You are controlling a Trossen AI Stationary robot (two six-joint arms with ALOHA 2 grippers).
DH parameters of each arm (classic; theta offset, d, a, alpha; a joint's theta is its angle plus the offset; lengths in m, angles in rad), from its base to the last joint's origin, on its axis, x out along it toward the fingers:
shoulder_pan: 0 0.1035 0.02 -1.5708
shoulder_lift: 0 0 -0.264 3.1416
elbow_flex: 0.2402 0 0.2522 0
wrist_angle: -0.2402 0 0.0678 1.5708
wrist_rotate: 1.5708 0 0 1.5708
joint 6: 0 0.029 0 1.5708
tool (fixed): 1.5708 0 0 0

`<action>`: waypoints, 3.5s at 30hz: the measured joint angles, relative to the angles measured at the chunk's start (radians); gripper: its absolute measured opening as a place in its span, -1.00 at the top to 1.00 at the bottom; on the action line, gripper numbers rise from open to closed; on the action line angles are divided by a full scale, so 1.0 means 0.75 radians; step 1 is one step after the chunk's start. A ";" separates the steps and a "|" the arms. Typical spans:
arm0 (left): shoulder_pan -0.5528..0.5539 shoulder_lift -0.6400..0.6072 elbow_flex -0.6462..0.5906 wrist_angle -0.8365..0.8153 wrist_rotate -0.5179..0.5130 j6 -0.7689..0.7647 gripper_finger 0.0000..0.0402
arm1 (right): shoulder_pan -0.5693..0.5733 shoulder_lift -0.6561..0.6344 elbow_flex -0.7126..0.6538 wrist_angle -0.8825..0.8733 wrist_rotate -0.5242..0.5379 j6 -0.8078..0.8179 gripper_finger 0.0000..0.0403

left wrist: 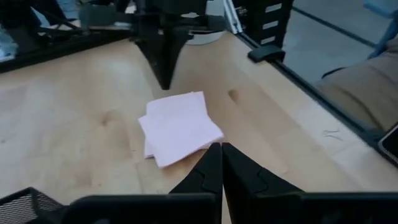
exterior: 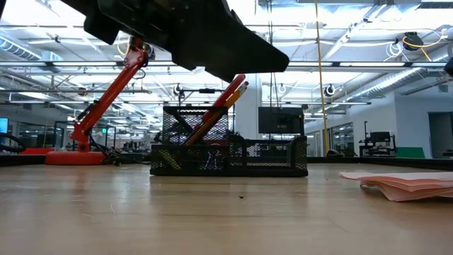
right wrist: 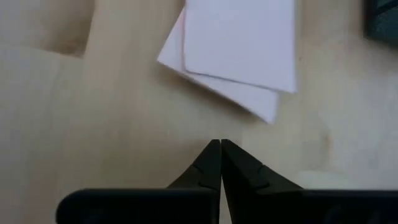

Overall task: Pick and place office supplies into organizer
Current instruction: Put the sticky note into the desk organizer

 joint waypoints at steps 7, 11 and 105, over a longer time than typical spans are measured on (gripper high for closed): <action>-0.009 0.000 0.000 0.052 0.052 -0.131 0.92 | 0.098 0.000 -0.011 -0.101 0.165 -0.096 1.00; -0.038 0.000 0.000 0.109 0.001 -0.232 0.88 | 0.178 0.000 -0.057 -0.102 0.290 -0.133 1.00; -0.084 0.552 0.502 -0.043 -0.376 -0.093 0.56 | -0.116 -0.303 -0.730 1.211 -0.144 1.444 0.17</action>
